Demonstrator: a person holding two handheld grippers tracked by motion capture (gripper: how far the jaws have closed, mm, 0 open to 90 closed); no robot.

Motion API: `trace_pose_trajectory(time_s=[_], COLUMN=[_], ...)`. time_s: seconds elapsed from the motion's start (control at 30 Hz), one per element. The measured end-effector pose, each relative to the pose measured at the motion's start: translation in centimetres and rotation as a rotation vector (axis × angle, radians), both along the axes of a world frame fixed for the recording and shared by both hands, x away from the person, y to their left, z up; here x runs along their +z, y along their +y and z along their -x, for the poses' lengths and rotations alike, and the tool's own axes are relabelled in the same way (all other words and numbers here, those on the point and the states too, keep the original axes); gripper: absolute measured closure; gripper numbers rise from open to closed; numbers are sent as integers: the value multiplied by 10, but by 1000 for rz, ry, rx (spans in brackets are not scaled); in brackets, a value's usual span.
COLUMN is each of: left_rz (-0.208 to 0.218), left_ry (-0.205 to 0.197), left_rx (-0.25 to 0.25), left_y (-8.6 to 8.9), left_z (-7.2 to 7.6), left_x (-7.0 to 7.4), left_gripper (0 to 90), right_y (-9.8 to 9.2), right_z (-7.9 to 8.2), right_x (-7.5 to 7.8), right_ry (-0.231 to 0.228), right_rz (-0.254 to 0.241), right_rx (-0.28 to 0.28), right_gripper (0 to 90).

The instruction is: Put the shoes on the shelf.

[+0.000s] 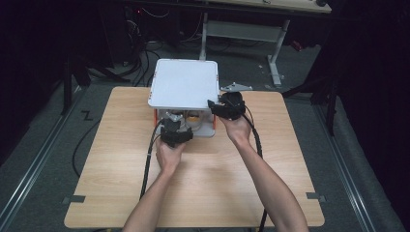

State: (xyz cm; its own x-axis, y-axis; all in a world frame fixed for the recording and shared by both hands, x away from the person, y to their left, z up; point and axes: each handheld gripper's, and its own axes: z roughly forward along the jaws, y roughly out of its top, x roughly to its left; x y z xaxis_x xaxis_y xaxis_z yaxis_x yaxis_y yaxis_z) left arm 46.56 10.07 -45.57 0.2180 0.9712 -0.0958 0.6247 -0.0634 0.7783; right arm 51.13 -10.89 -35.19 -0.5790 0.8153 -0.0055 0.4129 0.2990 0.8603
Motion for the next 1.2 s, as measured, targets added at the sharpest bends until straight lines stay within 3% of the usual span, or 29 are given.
trace_pose_trajectory(time_s=[0.3,0.57,0.87,0.97,1.2], left_rz=[27,70,87,99,105], left_ry=[-4,-24,-40,-45,-60], left_rx=[-46,-72,-91,-84,-81], left_y=[17,31,47,53,59], left_z=[12,33,63,73,88], left_x=[10,19,18,17,14], left_gripper=[313,303,298,296,294], right_y=[-26,-52,-99,-121,-149], right_z=[9,28,63,78,96], right_x=[-1,-3,-20,-29,-43], right_ry=[25,33,45,42,33], right_rz=[-35,-63,-105,-115,-121], right_rx=[2,20,14,-8,-53], right_gripper=[467,456,449,449,449])
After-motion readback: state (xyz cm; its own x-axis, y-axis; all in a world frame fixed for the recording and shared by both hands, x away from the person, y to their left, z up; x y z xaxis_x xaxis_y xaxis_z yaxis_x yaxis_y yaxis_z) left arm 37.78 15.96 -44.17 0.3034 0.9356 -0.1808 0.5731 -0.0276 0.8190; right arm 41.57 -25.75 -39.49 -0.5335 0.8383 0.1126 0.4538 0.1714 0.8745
